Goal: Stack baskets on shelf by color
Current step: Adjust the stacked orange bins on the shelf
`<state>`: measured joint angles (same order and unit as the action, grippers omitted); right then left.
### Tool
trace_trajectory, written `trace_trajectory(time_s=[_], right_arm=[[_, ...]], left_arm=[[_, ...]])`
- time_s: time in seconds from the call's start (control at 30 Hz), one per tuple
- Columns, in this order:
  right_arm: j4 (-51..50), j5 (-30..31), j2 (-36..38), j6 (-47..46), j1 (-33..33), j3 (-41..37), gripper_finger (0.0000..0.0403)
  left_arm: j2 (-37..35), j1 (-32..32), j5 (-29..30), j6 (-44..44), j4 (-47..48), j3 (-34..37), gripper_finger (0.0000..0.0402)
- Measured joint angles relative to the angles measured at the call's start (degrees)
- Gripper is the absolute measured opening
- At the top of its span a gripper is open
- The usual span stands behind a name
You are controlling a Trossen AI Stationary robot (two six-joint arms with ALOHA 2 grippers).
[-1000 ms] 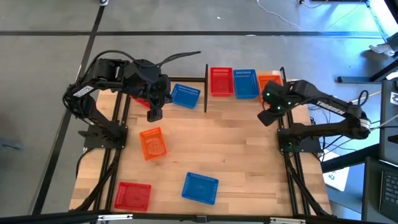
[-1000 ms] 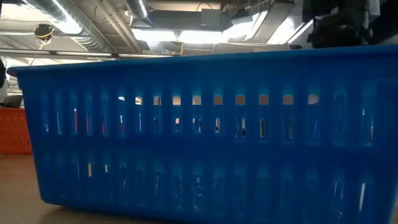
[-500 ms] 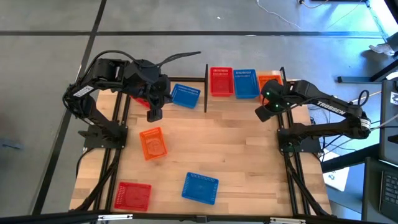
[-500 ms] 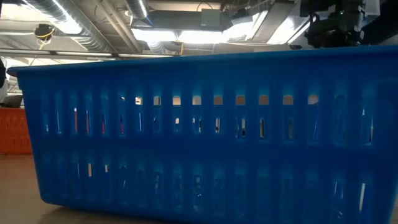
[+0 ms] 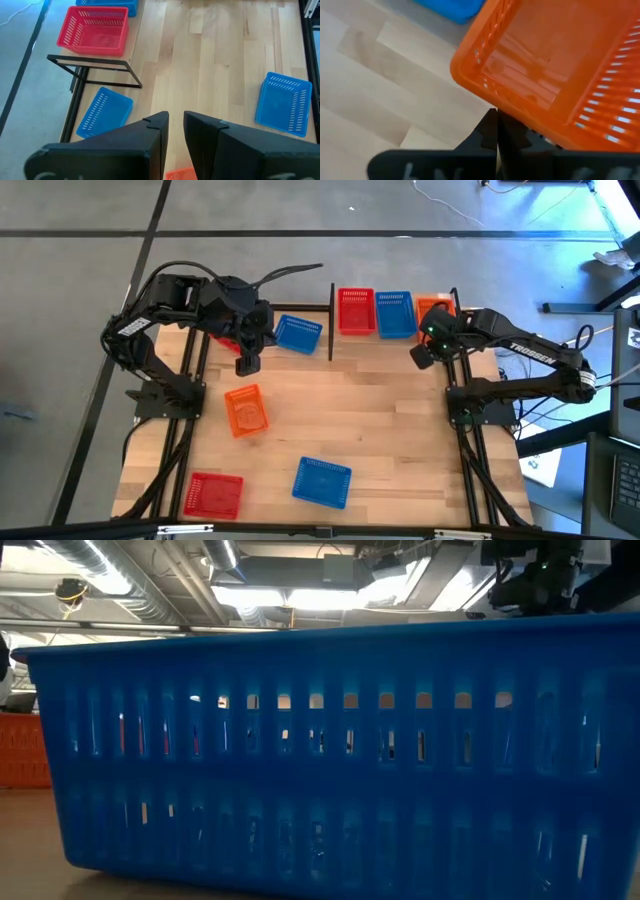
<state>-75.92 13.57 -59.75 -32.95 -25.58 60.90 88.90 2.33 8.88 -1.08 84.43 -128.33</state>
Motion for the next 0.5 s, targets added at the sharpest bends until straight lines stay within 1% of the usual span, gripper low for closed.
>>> trace_trajectory(time_s=[0.37, 0.43, 0.5], right_arm=[[0.0, 4.6, 0.0, 1.5, 0.0, 0.0, 0.0], [0.0, 4.5, 0.0, 2.0, 0.0, 0.0, 0.0], [0.2, 2.5, 0.3, 2.9, 0.3, 0.3, 0.0]], left_arm=[[0.0, 0.0, 0.0, -0.3, 0.0, 0.0, 0.0051], [0.0, 0.0, 0.0, -0.4, 0.0, 0.0, 0.0051], [0.0, 0.0, 0.0, -1.6, 0.3, 0.0, 0.0051]])
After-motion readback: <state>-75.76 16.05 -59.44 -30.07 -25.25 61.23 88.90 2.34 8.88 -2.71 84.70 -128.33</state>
